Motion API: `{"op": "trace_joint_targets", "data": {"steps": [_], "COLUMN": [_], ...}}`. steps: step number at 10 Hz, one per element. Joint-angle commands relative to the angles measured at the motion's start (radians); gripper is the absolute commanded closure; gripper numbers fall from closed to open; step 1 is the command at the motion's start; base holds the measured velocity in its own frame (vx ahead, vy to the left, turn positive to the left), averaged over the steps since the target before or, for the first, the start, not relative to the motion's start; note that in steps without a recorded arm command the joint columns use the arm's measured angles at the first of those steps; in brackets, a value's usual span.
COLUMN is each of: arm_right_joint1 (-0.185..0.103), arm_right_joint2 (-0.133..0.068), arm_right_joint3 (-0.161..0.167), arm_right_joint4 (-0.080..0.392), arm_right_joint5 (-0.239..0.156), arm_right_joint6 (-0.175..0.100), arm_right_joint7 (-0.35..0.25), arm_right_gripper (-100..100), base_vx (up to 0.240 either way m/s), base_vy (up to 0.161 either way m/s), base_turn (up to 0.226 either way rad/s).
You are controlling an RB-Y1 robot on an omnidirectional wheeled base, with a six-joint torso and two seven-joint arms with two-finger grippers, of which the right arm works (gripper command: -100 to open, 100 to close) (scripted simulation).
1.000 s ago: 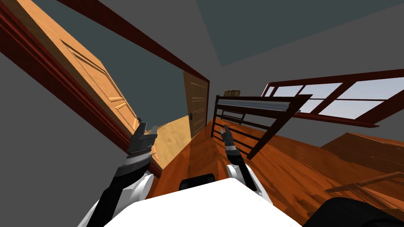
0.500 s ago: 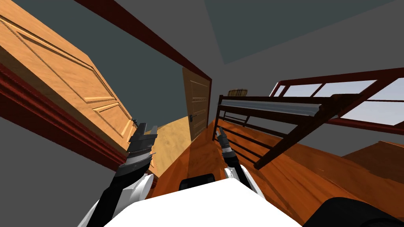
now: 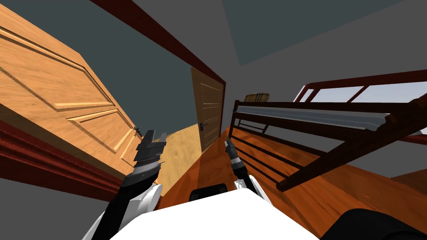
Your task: Push the door open
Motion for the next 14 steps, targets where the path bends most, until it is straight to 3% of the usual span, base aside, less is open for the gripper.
{"op": "trace_joint_targets", "data": {"steps": [1,14], "arm_right_joint1": [-0.001,-0.008], "arm_right_joint2": [-0.004,-0.046], "arm_right_joint3": [0.026,0.251], "arm_right_joint4": [0.026,0.211], "arm_right_joint5": [0.022,0.216], "arm_right_joint6": [-0.002,0.007], "arm_right_joint7": [-0.017,-0.159], "arm_right_gripper": [-100,-100], "base_vx": [0.216,0.218], "base_vy": [-0.052,-0.067], "base_turn": [0.047,0.059]}}
